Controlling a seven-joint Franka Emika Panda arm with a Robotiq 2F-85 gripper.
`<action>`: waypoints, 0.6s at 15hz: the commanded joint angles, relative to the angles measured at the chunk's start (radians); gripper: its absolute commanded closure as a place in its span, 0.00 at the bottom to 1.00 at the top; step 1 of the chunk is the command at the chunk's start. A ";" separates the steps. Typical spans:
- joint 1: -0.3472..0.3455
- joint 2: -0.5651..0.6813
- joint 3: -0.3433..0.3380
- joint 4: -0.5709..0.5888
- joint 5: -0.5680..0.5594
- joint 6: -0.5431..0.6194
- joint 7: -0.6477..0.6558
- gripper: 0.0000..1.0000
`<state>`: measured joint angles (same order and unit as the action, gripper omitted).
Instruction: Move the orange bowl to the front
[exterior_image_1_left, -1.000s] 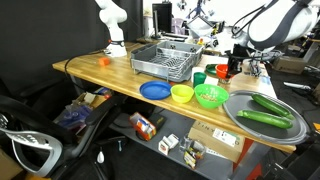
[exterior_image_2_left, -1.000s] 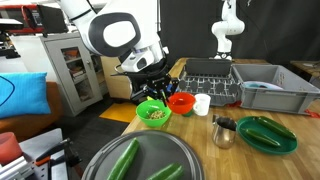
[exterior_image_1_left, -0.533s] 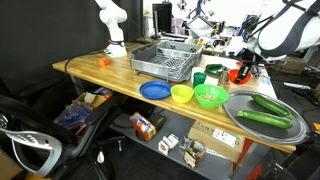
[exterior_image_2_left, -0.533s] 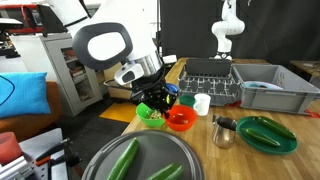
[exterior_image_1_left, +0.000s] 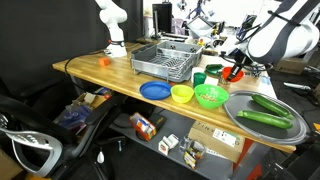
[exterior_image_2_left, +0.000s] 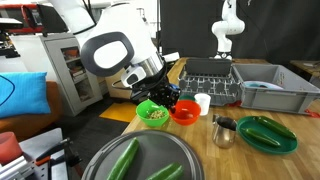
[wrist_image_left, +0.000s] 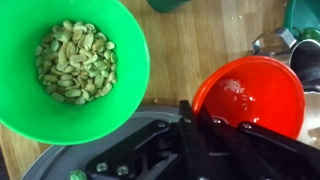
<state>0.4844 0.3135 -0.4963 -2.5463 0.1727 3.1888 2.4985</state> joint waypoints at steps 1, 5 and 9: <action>-0.136 0.053 0.139 0.071 0.017 0.026 -0.010 0.98; -0.286 0.133 0.296 0.161 0.085 0.009 -0.082 0.98; -0.428 0.232 0.419 0.249 0.109 -0.006 -0.150 0.98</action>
<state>0.1545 0.4905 -0.1631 -2.3594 0.2500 3.1912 2.4154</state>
